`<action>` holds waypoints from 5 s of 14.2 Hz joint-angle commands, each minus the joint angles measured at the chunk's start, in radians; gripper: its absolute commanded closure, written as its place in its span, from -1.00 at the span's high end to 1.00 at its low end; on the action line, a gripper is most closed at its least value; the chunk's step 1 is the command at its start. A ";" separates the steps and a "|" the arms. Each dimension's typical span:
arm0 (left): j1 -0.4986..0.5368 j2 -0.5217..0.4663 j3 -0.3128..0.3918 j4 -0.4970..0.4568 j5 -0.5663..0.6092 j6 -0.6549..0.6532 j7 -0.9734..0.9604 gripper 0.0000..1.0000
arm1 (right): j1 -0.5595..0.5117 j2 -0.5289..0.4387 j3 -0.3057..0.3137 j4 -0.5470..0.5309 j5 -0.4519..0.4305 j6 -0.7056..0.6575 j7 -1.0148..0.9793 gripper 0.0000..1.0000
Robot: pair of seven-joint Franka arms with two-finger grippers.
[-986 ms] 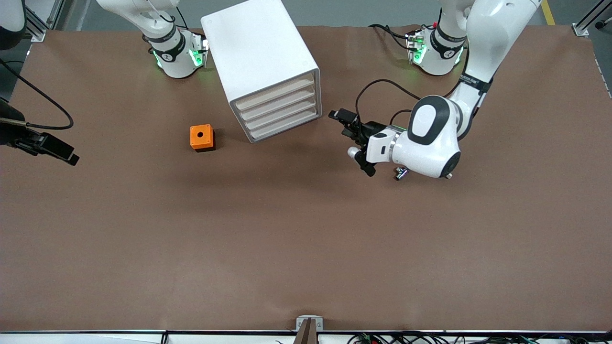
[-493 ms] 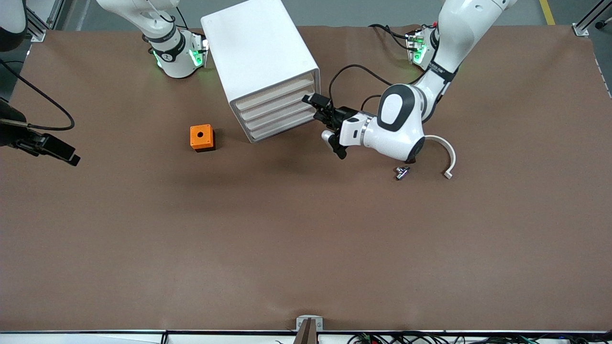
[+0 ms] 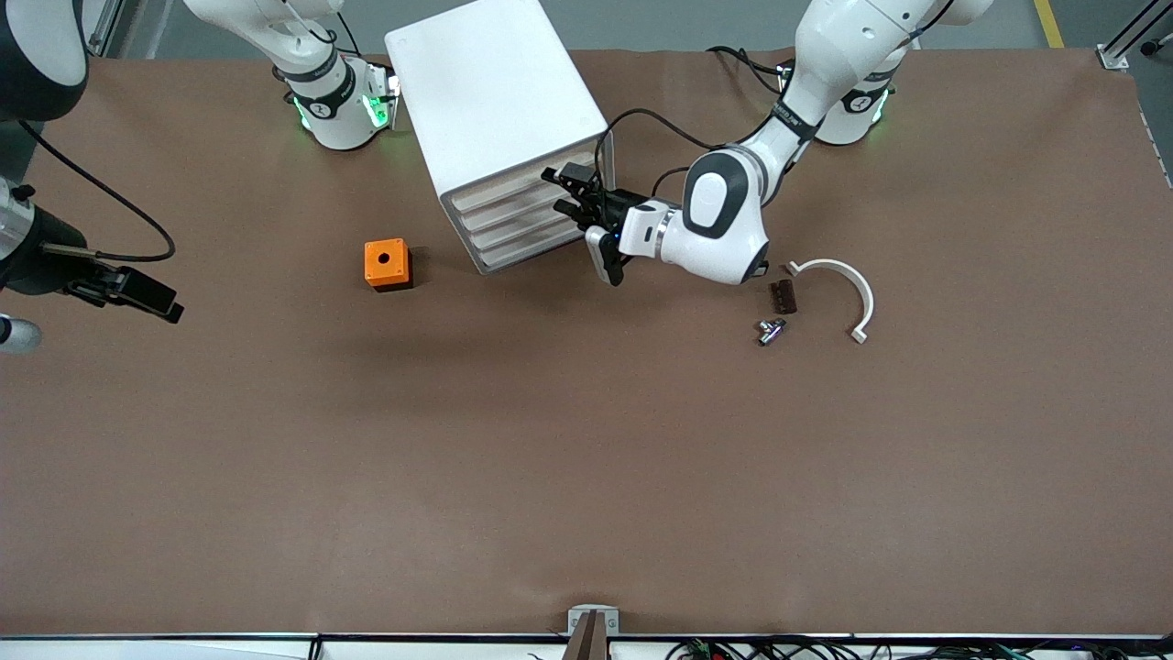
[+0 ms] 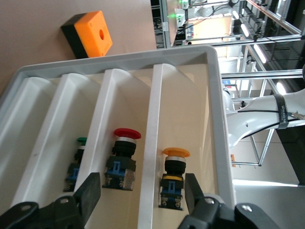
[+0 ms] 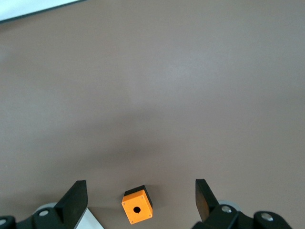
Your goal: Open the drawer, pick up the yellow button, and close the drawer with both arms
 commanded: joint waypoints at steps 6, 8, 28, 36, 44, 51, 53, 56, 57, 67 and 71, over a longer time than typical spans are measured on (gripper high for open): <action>-0.085 0.017 0.000 -0.002 -0.145 0.064 0.082 0.37 | 0.061 0.000 -0.002 0.011 0.015 -0.061 0.166 1.00; -0.102 0.023 0.000 -0.002 -0.178 0.079 0.106 0.26 | 0.078 0.000 -0.002 0.012 0.018 -0.084 0.212 1.00; 0.008 0.096 0.014 0.079 -0.145 0.069 0.072 -0.95 | 0.375 0.007 -0.001 0.009 0.061 -0.075 0.804 1.00; 0.125 0.205 0.016 0.192 -0.028 0.067 0.063 -0.90 | 0.532 0.043 -0.001 -0.061 0.095 -0.005 1.154 1.00; 0.144 0.199 0.016 0.205 0.034 0.064 -0.062 1.00 | 0.650 0.044 -0.001 -0.214 0.169 0.245 1.484 1.00; 0.211 0.152 0.016 0.269 0.413 0.023 -0.547 1.00 | 0.670 0.082 0.001 -0.225 0.169 0.274 1.611 1.00; 0.245 0.140 0.016 0.314 0.533 -0.031 -0.665 1.00 | 0.673 0.098 0.001 -0.225 0.170 0.274 1.651 1.00; 0.263 0.140 0.016 0.387 0.650 -0.128 -0.814 1.00 | 0.700 0.116 -0.001 -0.224 0.170 0.299 1.674 1.00; 0.265 0.138 0.016 0.398 0.665 -0.137 -0.837 1.00 | 0.716 0.124 0.001 -0.222 0.170 0.311 1.674 1.00; 0.242 0.117 0.020 0.551 1.146 -0.145 -1.200 1.00 | 0.733 0.179 -0.001 -0.208 0.169 0.377 1.674 1.00; 0.196 0.112 0.019 0.568 1.406 -0.145 -1.313 1.00 | 0.733 0.196 -0.001 -0.208 0.170 0.394 1.691 1.00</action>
